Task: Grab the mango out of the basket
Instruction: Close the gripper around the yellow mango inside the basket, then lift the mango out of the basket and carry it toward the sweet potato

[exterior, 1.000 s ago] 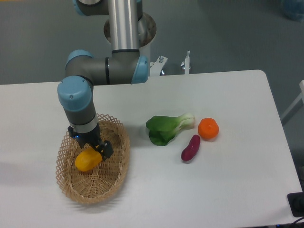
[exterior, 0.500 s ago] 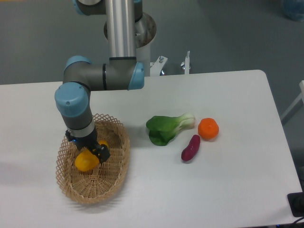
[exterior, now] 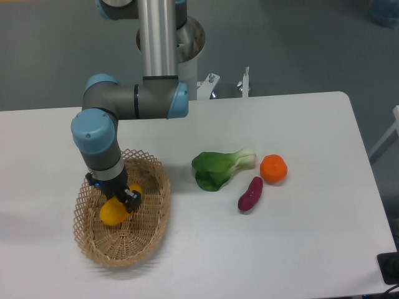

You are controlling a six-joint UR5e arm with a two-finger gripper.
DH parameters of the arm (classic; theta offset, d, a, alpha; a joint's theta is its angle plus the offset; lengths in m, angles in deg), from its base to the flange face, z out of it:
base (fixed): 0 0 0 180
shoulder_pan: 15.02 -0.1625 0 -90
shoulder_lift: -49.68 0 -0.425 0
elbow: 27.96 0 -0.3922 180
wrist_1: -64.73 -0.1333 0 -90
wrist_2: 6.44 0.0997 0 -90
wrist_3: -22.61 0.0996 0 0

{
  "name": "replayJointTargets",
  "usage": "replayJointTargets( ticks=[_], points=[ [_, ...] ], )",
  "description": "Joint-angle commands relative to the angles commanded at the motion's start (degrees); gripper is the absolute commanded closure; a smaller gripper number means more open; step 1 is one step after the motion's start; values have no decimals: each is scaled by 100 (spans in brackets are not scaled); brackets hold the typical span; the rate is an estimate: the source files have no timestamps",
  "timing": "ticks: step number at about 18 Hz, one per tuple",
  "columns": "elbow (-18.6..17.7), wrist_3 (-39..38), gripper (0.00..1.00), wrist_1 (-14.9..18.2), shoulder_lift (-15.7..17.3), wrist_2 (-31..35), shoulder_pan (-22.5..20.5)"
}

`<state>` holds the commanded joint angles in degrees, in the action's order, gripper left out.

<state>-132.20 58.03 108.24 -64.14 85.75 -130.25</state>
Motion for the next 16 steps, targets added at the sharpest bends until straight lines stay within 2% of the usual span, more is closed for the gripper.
replayJointTargets(
  ticks=[6, 9, 12, 16],
  points=[
    [79, 18, 59, -9, 184, -8, -61],
    [193, 18, 59, 18, 553, -148, -447],
    [447, 44, 59, 18, 633, -482, -772],
    [782, 456, 59, 123, 774, -807, -1291]
  ],
)
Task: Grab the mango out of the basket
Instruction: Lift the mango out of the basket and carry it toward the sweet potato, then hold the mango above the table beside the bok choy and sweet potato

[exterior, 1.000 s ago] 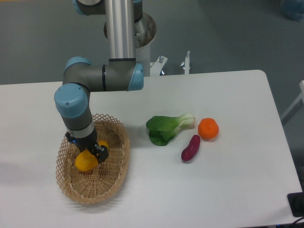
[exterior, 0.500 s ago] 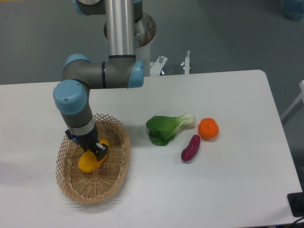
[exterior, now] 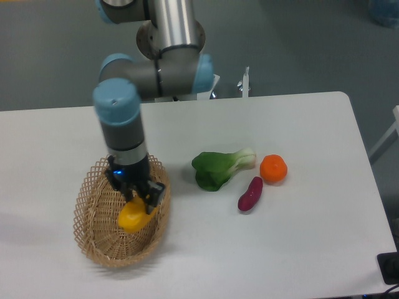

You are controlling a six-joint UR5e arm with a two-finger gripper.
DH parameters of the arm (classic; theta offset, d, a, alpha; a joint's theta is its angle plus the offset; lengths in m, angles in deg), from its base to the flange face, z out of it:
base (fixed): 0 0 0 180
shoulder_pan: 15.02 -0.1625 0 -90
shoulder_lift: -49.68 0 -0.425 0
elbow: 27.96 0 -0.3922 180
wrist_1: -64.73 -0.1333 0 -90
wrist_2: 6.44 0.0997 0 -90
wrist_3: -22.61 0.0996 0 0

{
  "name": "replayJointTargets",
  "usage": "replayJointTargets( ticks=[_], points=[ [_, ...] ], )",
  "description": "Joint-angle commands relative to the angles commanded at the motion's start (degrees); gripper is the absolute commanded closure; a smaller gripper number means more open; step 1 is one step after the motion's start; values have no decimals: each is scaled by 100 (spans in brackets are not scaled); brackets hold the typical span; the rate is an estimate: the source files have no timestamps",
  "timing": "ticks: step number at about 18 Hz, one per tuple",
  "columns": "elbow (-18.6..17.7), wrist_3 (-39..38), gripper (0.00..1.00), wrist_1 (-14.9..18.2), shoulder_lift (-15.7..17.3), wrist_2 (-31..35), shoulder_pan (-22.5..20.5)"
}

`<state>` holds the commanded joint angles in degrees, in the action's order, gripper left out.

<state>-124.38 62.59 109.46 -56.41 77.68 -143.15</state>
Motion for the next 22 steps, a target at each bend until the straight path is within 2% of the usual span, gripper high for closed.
replayJointTargets(
  ticks=[3, 6, 12, 14, 18, 22],
  points=[
    [18, 447, 59, 0, 228, -316, -509],
    [88, 913, 59, 44, 255, -598, -975],
    [413, 2126, 59, 860, 255, -695, -1758],
    [510, 2460, 59, 1002, 246, -695, -1925],
    [554, 2760, 59, 1002, 141, -687, -2119],
    [694, 2761, 59, 985, -87, -660, -2111]
  ],
)
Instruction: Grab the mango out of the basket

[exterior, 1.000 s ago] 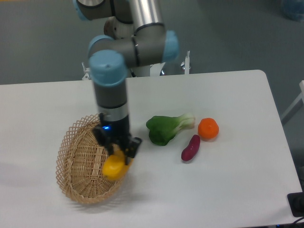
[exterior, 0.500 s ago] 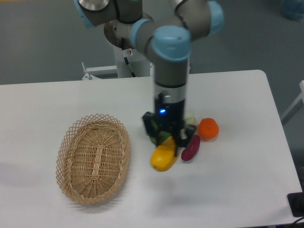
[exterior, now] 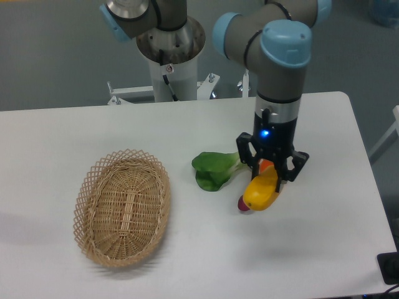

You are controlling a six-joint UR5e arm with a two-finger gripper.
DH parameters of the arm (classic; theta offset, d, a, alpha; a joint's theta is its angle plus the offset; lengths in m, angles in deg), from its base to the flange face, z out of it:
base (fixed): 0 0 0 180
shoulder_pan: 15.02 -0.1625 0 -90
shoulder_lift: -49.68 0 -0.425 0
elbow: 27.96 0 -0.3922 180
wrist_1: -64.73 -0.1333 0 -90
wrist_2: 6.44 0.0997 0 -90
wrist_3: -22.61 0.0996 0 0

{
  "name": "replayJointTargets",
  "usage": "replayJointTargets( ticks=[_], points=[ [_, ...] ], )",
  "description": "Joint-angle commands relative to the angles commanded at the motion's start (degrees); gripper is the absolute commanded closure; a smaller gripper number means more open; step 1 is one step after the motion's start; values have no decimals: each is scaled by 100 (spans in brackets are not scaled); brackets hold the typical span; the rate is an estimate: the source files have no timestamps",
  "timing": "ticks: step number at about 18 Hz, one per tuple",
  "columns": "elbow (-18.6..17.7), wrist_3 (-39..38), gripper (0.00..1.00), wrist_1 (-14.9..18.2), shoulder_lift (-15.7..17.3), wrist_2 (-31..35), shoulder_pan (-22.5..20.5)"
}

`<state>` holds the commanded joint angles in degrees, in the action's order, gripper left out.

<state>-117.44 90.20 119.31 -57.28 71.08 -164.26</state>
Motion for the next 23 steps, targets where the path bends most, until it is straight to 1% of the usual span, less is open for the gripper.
replayJointTargets(
  ticks=[2, 10, 23],
  points=[
    [44, 0, 59, -18, -62, 0, 18],
    [44, -35, 58, -26, -97, 9, 53],
    [9, -70, 57, -26, -71, 18, 53]
  ],
)
